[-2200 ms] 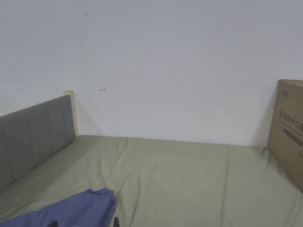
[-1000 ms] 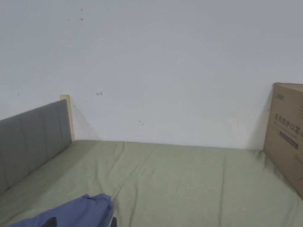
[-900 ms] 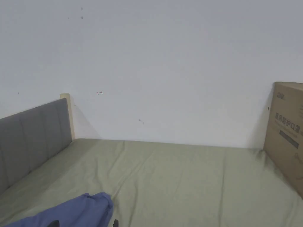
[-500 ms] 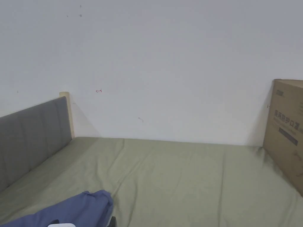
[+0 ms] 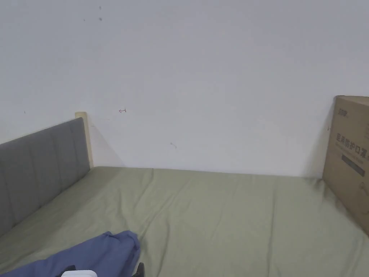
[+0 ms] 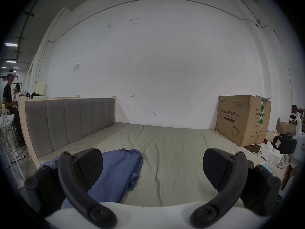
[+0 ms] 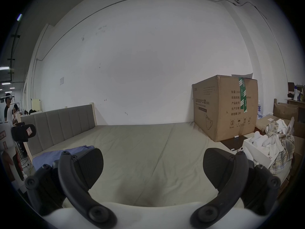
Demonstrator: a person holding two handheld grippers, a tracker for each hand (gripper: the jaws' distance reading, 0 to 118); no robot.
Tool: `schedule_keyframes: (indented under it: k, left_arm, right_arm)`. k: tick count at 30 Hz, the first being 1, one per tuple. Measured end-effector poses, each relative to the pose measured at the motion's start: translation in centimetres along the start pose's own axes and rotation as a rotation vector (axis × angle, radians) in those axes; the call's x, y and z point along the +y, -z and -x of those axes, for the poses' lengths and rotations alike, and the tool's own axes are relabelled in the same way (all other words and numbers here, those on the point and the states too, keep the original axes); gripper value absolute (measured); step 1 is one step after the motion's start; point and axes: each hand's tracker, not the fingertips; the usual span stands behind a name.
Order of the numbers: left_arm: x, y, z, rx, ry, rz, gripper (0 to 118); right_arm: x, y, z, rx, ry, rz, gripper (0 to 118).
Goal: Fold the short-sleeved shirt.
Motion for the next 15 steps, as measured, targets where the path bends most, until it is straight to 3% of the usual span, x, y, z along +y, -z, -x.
schedule_keyframes:
  k: [3,4,5,6,7,8,9,10,15]
  left_arm:
    - [0.0,-0.4,-0.1,0.002,-0.003,-0.017,115]
    - [-0.1,-0.7,-0.1,0.004,0.0,-0.04,103]
    - [-0.1,-1.0,-0.2,0.005,0.01,-0.055,70]
    - [-0.1,-1.0,-0.5,0.016,0.018,-0.051,0]
    - [-0.4,-0.9,-0.6,0.078,0.056,-0.036,0]
    - [-0.4,-1.1,-0.7,0.027,0.036,-0.057,0]
    - [-0.4,-1.1,-0.8,-0.028,0.043,-0.061,0]
    - [-0.5,-0.9,-1.0,-0.005,0.056,-0.054,0]
    - [-0.9,-0.6,-1.7,-0.007,0.078,-0.06,0]
  right_arm:
    - [-0.1,-0.6,0.2,0.001,-0.014,-0.028,111]
    - [-0.1,-1.0,0.3,0.003,-0.02,-0.054,90]
    - [-0.1,-1.1,0.6,-0.013,-0.025,-0.066,36]
    - [-0.2,-0.8,0.6,-0.09,-0.044,-0.037,0]
    - [-0.4,-0.7,0.5,-0.107,0.01,0.011,0]
    - [-0.3,-0.8,0.2,-0.018,0.007,-0.052,0]
    - [-0.3,-0.7,0.1,-0.011,0.012,-0.056,0]
    - [-0.3,-0.6,0.2,-0.051,0.005,-0.048,0]
    - [-0.3,-0.3,-0.1,-0.051,0.017,-0.036,0]
